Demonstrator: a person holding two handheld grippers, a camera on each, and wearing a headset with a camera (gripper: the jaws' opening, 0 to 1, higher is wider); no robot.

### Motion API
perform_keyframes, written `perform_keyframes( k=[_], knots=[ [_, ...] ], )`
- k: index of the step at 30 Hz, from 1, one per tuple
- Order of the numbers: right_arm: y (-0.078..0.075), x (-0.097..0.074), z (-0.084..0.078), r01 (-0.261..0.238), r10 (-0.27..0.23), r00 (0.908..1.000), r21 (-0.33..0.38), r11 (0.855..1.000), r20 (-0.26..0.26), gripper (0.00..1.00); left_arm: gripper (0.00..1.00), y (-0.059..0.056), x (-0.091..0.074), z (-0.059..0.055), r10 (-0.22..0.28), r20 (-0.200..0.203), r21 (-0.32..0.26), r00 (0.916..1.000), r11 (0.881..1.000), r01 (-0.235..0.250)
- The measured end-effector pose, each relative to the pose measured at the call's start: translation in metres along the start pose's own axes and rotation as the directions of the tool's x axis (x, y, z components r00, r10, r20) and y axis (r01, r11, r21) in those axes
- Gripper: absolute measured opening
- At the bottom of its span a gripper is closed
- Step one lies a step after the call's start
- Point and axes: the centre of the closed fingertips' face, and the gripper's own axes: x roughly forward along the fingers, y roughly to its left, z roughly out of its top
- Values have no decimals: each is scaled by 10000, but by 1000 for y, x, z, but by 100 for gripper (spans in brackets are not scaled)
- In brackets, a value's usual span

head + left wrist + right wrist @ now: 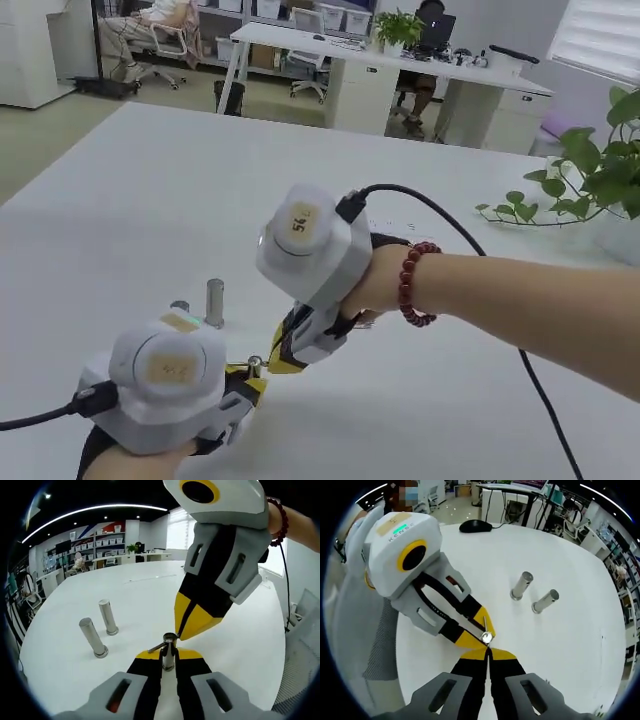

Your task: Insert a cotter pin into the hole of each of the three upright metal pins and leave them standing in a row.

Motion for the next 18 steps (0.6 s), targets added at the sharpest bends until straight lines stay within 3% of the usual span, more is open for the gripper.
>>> perform_keyframes(
  k=[4, 13, 18],
  knots=[
    [0, 1, 0, -27, 26, 10000, 96, 9999, 65, 3, 8, -1, 0, -2, -66, -127, -21, 9999, 10000, 66],
    [0, 2, 1, -76, 72, 9999, 313, 9995, 130, 10, 21, 1, -2, -8, -154, -474, 195, 9988, 9997, 163],
    [-1, -3, 6, -172, 142, 9989, 669, 9976, 456, 13, 27, 4, -9, -10, -311, -523, 399, 9982, 9987, 332]
  ],
)
